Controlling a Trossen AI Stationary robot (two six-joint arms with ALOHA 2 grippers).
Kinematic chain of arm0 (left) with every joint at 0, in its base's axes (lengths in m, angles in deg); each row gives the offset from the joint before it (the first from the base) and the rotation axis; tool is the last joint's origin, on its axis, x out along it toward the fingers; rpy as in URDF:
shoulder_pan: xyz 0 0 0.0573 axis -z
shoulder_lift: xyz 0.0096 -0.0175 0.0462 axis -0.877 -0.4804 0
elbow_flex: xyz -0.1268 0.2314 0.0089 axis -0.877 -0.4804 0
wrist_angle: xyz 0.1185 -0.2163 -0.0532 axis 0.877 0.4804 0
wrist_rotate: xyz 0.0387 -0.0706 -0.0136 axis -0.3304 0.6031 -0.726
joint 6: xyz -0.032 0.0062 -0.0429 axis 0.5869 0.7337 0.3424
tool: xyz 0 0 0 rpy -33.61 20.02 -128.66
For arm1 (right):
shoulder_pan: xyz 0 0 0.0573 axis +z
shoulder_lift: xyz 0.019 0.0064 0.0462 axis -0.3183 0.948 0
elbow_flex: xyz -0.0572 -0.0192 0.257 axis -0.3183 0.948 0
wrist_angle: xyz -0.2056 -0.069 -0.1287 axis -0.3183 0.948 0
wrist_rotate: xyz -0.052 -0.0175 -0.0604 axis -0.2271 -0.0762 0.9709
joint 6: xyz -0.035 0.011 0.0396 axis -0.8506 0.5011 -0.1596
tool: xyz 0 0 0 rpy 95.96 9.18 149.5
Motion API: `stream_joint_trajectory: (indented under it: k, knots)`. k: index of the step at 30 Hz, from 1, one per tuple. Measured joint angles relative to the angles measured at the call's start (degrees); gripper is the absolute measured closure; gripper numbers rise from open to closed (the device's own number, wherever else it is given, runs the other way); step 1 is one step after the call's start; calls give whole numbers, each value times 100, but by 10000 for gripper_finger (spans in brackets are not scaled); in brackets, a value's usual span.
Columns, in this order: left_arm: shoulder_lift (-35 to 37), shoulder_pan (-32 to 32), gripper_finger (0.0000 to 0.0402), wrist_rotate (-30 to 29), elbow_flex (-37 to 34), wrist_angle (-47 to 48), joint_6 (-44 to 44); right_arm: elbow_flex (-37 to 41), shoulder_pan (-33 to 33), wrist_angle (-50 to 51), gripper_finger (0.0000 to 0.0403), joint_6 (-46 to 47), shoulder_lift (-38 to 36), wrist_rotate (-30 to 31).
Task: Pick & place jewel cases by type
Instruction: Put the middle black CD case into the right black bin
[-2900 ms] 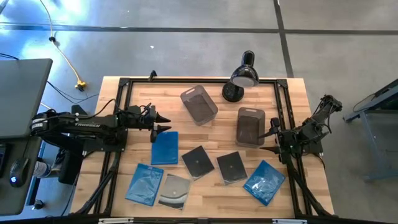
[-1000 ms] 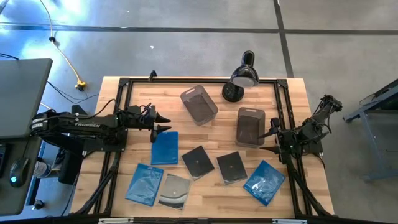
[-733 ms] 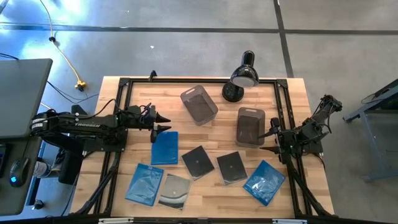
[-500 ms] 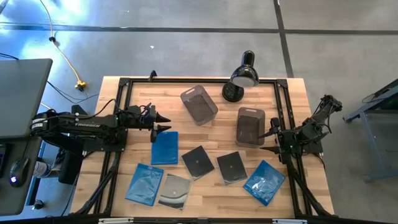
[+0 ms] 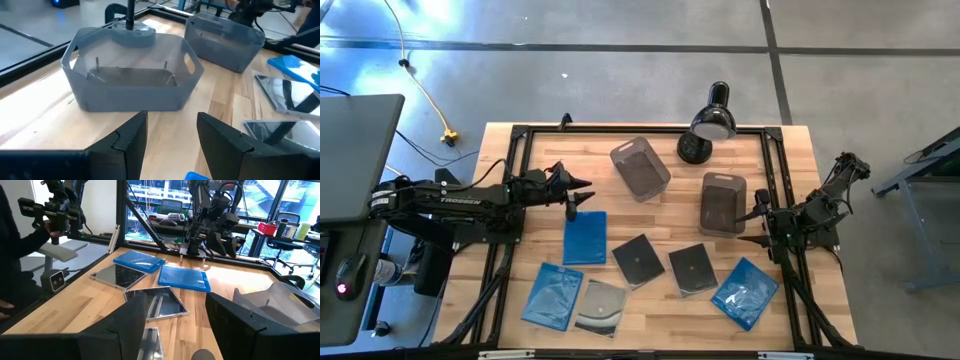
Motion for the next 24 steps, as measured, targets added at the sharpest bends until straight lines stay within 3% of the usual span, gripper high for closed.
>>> stream_joint_trajectory:
  k: [8, 13, 18, 24]
  knots:
    - [-2, 0, 231, -6, 0, 140, 19, 0, 0, 0, 201, 1, -1, 2]
    - [1, -1, 231, -173, 120, -329, -54, 1, 0, 0, 201, 0, -1, 1]
    - [155, 0, 231, -187, 983, 249, -712, 0, 0, 0, 201, 0, 1, 0]
    - [135, 0, 231, -811, 2689, 2490, -909, 0, 0, 0, 201, 1, 0, 0]
